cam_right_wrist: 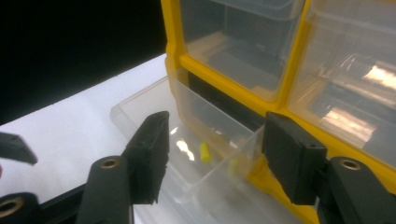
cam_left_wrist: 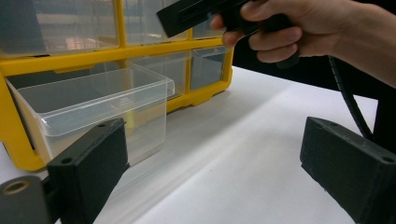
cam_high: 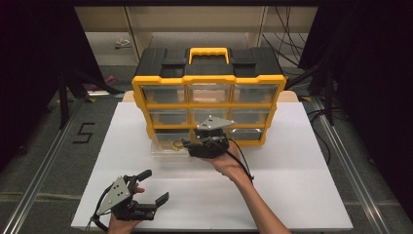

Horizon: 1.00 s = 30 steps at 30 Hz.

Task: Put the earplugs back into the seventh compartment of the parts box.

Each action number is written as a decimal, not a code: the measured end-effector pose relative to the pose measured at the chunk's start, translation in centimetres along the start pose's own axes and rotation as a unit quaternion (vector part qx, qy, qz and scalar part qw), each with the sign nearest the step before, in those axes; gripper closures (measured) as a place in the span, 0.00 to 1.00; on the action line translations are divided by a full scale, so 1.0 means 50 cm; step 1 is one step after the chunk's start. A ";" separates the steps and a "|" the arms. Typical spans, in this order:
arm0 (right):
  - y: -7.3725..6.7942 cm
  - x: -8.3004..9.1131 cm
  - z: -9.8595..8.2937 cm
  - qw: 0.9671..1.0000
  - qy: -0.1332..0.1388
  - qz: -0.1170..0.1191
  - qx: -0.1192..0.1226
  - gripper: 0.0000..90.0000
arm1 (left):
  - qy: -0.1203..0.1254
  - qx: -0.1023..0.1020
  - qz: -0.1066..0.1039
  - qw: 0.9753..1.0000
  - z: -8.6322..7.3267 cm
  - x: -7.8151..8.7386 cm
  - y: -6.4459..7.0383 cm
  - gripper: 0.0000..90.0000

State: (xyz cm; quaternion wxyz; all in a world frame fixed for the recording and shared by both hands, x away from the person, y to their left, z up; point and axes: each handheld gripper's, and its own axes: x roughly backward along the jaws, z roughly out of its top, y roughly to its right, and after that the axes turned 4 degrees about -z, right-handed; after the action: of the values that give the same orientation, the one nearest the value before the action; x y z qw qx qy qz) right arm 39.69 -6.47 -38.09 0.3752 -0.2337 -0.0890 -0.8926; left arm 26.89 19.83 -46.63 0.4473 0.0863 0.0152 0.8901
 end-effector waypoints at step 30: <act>-0.036 0.167 -0.062 0.994 0.090 -0.012 0.060 0.38 | 0.002 -0.001 -0.006 1.000 0.001 0.002 0.003 0.08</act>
State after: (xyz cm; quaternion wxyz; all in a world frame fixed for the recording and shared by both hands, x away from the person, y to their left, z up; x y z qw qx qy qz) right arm 32.24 -11.49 -36.72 0.3845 -0.1289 -0.1109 -0.9073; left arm 26.73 19.80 -46.54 0.4527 0.0843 0.0161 0.8875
